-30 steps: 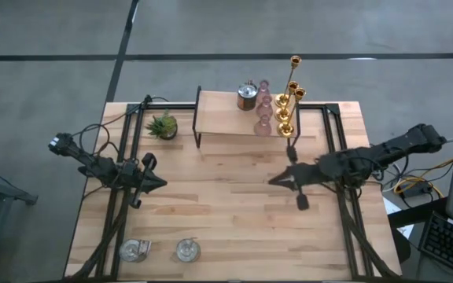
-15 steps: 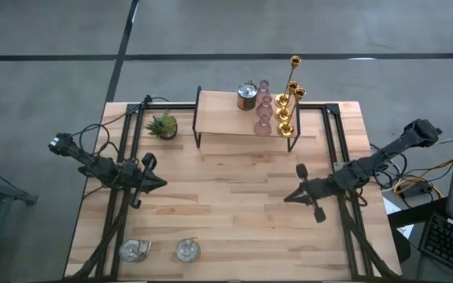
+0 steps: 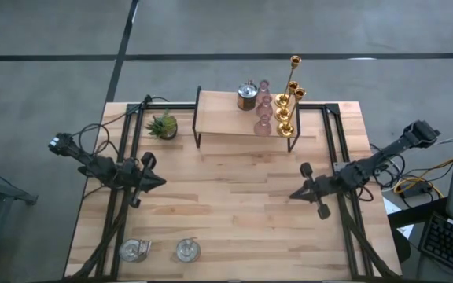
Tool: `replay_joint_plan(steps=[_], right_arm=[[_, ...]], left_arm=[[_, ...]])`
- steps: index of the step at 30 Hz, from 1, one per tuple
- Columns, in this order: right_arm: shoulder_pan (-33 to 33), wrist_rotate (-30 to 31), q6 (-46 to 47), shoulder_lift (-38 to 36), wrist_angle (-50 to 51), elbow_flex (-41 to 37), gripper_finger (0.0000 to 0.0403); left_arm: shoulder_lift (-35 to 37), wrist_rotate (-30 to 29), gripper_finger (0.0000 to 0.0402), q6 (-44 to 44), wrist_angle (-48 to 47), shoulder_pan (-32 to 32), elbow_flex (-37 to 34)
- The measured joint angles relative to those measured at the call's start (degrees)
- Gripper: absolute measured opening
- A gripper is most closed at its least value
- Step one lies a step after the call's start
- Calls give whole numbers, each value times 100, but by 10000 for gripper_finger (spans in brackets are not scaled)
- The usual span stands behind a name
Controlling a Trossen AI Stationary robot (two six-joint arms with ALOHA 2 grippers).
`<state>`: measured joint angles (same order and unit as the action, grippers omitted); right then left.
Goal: Pick & Place candle stick holders
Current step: Align the right silver scented candle on the shelf with the silver scented candle
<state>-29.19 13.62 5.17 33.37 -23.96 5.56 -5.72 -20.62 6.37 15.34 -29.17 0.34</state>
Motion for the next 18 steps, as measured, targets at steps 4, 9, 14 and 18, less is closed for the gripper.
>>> replay_joint_plan(steps=[4, 9, 14, 18], right_arm=[[84, -15, 113, -501, 62, -361, 8], [90, -40, 210, -992, 486, -507, 8], [220, -104, 197, -1385, 954, -471, 8], [555, -910, 216, -1677, 1154, -459, 8]], left_arm=[[0, -249, 16, 101, 781, 2, 0], [0, -146, 16, 230, 2056, 0, 0], [-7, 86, 16, -140, 2380, -2, -2], [-12, 43, 16, 30, 2365, -2, -2]])
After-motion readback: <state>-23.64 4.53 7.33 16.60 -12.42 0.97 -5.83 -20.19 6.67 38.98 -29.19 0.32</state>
